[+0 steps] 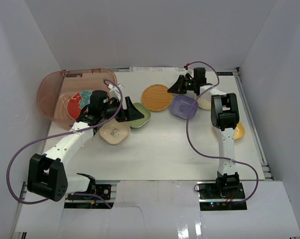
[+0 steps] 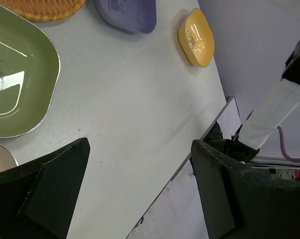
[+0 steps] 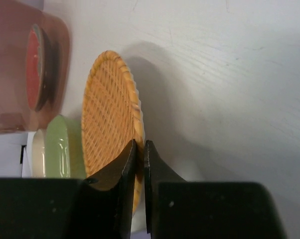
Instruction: Place the plates into the plastic bin on the countertop
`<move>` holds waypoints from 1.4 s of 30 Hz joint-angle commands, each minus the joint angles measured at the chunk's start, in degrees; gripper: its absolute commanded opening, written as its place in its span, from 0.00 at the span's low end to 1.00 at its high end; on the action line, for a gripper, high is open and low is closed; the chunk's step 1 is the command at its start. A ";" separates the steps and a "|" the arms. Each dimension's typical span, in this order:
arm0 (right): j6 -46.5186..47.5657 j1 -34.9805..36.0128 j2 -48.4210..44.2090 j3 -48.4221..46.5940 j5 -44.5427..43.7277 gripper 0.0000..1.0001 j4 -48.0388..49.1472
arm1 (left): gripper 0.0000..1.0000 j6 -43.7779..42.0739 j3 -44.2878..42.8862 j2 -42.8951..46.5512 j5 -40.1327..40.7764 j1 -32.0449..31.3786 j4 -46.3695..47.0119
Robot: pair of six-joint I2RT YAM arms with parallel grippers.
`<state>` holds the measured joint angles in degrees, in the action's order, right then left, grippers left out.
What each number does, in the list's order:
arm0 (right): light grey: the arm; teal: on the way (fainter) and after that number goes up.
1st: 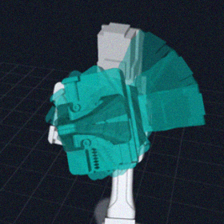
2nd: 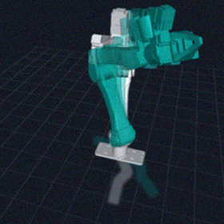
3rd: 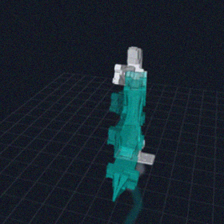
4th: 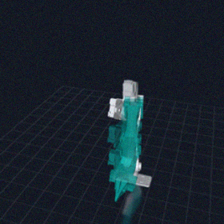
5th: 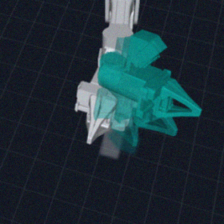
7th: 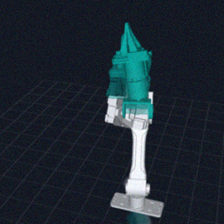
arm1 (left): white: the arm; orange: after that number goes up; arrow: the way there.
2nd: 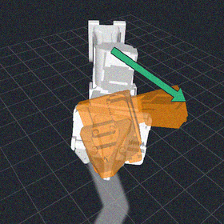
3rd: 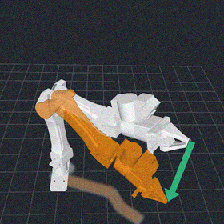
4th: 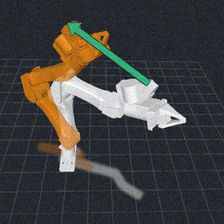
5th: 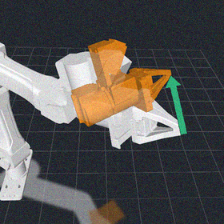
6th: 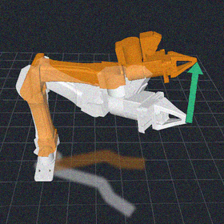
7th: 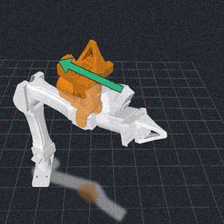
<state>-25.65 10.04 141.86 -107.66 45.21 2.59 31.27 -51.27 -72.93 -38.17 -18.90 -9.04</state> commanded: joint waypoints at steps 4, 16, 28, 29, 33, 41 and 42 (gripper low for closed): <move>-16.08 -3.89 -14.85 8.24 1.63 0.08 23.50 | 0.90 1.78 -3.05 0.07 6.60 -0.26 -1.42; -25.84 -4.59 -32.16 26.07 5.41 0.08 34.75 | 0.86 12.14 -5.77 -8.98 6.80 -0.26 15.16; -28.05 -3.63 -44.65 44.28 8.75 0.08 40.65 | 0.84 16.81 -4.45 -15.22 5.65 -0.97 28.02; -28.49 -3.11 -44.83 44.81 9.28 0.08 41.00 | 0.84 16.29 -4.89 -15.92 6.09 -1.14 27.59; -31.91 -2.05 -44.83 47.62 10.16 0.08 46.00 | 0.74 15.14 -6.74 -18.65 6.97 -1.23 26.35; -33.85 -0.73 -45.35 51.14 9.90 0.09 48.83 | 0.00 13.65 -8.58 -15.33 9.34 -1.41 23.46; -33.68 -0.73 -45.71 51.40 9.81 0.14 48.74 | 0.00 13.38 -8.94 -14.53 9.61 -1.41 21.97</move>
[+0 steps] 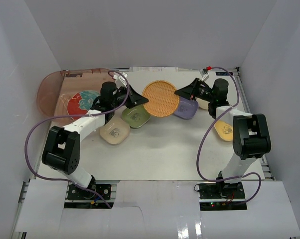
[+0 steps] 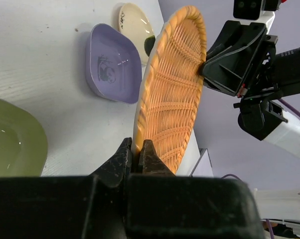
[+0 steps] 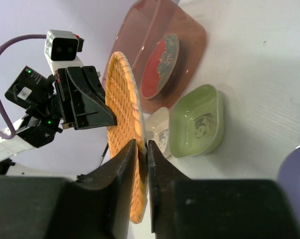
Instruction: Place the plates into the plastic bin on the countertop
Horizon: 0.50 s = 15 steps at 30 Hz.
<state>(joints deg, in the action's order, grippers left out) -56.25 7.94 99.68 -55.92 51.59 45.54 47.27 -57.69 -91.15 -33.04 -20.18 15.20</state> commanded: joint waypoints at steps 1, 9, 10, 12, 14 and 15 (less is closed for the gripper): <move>-2.82 1.37 -3.87 -0.33 3.25 0.22 5.53 | 0.00 -2.97 -2.95 4.66 4.99 -0.03 -3.06; 3.94 0.93 -12.31 1.95 -1.05 0.87 -4.22 | 0.00 -1.84 -8.66 16.70 12.81 13.19 -17.88; 5.69 0.58 -13.88 2.91 -2.36 0.87 -5.36 | 0.00 -1.65 -9.10 17.41 13.52 15.59 -19.75; 8.59 0.41 -15.21 3.62 -3.25 0.87 -8.96 | 0.00 -1.39 -8.41 19.08 15.10 23.56 -24.93; 11.06 0.40 -16.87 4.33 -5.09 0.87 -11.60 | 0.00 -1.65 -7.00 20.05 16.68 27.72 -26.79; 12.29 0.32 -17.41 4.42 -5.97 0.86 -14.66 | 0.00 -1.65 -6.21 20.40 17.91 31.48 -28.11</move>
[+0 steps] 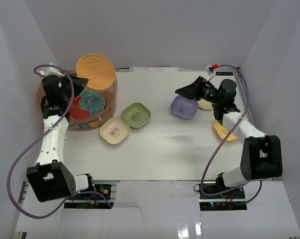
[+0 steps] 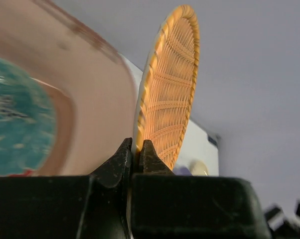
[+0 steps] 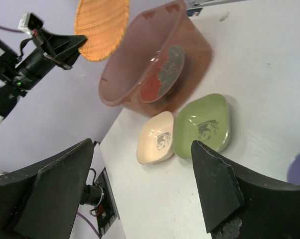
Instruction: Place the plates into the plastic bin on the countertop
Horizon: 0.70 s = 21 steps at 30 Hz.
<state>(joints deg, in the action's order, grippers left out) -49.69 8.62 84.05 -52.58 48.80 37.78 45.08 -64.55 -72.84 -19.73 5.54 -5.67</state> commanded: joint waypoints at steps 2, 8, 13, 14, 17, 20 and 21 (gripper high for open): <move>9.42 -0.53 -3.45 1.42 -6.42 0.83 -9.73 | 0.00 0.36 3.11 2.00 5.92 10.08 -8.12; 15.23 -2.99 -5.74 1.34 -13.81 0.70 -18.00 | 0.00 -2.36 5.06 -2.30 10.85 12.91 -8.04; 16.73 -6.42 -6.18 0.99 -16.18 0.68 -20.63 | 0.00 -4.12 0.84 -11.53 10.32 13.27 -9.71; 17.60 -7.64 -6.18 0.64 -17.41 0.68 -21.25 | 0.00 -4.82 0.49 -12.32 10.76 13.27 -9.62; 22.07 -10.45 -4.78 -2.42 -25.57 0.69 -27.56 | 0.04 -6.14 -0.92 -14.52 12.16 13.27 -9.97; 23.67 -13.18 -1.36 -4.11 -39.17 0.71 -31.18 | 0.32 -6.41 -1.71 -15.75 13.04 13.27 -10.15; 23.33 -14.06 -0.56 -4.37 -40.52 0.71 -31.36 | 0.39 -6.41 -1.72 -16.02 13.22 13.18 -10.06</move>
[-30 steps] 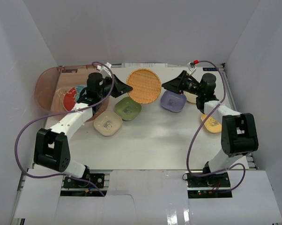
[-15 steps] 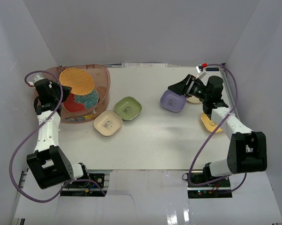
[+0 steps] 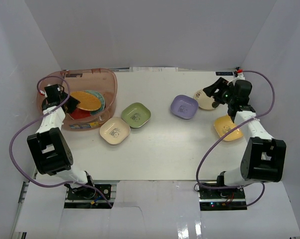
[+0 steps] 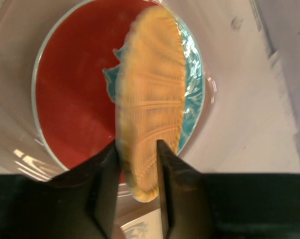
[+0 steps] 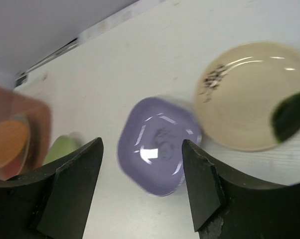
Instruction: Place the plates into the plastic bin on the countertop
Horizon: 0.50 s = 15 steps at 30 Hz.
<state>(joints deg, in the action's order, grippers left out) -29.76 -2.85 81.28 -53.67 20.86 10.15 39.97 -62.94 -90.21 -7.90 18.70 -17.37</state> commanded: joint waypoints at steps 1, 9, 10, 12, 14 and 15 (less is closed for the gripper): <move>3.13 -3.38 3.09 -3.46 -13.82 0.71 -3.65 | 0.46 -0.95 -3.25 1.18 1.66 0.11 1.63; 2.16 -9.45 15.83 -7.50 -14.20 0.67 -4.53 | 0.98 0.64 -2.63 3.10 -2.46 -0.06 4.27; 1.46 -10.24 16.54 -7.33 -13.05 0.66 -4.44 | 0.98 0.64 -2.80 3.81 -2.90 -0.41 4.70; 1.28 -11.47 18.29 -7.50 -11.64 0.65 -4.44 | 0.98 0.64 -3.16 5.04 -3.09 -0.94 4.97; 0.67 -11.91 19.44 -7.85 -11.11 0.64 -4.35 | 0.98 1.08 -3.24 7.24 -2.47 -2.08 5.76; 0.23 -12.00 20.84 -8.11 -10.06 0.63 -4.26 | 0.98 1.17 -3.07 8.12 -2.03 -2.52 6.02</move>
<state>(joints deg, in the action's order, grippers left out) -28.51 -14.15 101.12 -59.05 8.51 5.15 40.73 -64.12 -88.03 -8.99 17.80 -14.74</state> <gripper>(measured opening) 0.637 0.978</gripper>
